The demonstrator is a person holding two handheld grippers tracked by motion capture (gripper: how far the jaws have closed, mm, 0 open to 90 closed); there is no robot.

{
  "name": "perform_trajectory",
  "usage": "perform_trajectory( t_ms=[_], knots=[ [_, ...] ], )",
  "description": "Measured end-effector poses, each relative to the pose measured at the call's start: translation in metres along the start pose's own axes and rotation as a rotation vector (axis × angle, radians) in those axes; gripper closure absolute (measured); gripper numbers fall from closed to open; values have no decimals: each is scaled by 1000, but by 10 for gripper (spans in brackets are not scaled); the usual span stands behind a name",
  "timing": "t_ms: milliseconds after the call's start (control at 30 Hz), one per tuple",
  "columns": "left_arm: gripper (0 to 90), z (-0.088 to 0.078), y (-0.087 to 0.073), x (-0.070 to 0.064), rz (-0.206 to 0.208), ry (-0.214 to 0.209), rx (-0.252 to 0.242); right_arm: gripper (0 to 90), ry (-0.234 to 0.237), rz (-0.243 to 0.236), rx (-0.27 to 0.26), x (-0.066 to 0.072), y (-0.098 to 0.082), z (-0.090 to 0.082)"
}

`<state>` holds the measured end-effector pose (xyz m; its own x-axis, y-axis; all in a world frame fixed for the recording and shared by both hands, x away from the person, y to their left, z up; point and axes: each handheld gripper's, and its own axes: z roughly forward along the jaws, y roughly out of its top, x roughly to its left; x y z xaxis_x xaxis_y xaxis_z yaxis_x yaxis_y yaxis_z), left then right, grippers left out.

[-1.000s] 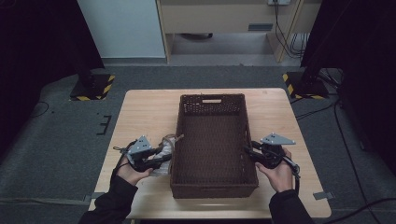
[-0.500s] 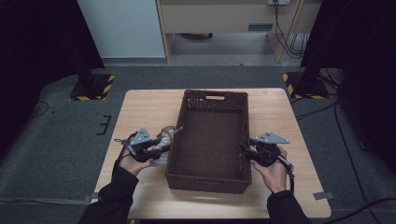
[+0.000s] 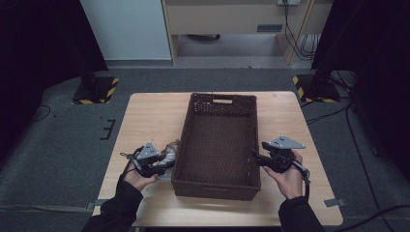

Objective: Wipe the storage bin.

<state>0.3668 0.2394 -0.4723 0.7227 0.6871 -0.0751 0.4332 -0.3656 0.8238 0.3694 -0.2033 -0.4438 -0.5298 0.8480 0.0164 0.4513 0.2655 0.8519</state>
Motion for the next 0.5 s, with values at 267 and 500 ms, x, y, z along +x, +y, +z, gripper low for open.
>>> perform_trajectory(
  t_ms=[267,500],
  knots=[
    [629,-25,16,-20,30,-36,-78,466,23,-2,9,4,-4,6],
    [634,-17,22,-16,42,-37,-72,529,-46,3,54,16,-5,18]
  ],
)
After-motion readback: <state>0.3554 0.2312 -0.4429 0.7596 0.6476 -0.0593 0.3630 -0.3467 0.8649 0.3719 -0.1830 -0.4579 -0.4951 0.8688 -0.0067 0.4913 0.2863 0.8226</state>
